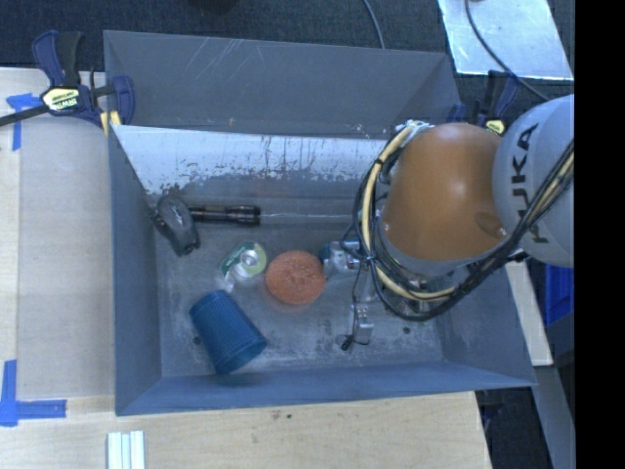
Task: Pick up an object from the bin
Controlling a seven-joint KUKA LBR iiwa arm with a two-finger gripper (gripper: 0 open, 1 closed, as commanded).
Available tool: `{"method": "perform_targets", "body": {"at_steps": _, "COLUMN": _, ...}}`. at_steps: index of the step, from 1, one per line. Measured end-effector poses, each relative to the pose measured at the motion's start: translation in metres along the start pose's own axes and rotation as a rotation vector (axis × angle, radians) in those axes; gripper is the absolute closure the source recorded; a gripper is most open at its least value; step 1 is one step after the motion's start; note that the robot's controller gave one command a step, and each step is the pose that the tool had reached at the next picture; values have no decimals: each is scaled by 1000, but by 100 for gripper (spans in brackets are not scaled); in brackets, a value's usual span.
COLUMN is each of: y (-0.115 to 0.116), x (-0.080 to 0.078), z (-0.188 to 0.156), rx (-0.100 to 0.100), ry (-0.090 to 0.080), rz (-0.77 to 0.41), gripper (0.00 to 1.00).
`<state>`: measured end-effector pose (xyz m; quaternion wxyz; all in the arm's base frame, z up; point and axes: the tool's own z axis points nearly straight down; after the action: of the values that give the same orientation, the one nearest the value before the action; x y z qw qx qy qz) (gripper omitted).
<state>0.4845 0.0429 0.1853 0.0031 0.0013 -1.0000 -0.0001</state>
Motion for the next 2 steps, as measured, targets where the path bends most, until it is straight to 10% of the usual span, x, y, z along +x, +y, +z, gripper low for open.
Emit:
{"method": "perform_targets", "body": {"at_steps": 1, "y": 0, "x": -2, "z": -4, "rx": 0, "ry": -9, "rz": 3, "gripper": 0}}
{"method": "perform_targets", "body": {"at_steps": 2, "y": 44, "x": -82, "z": 118, "rx": -1, "ry": -10, "rz": -71, "gripper": 0}}
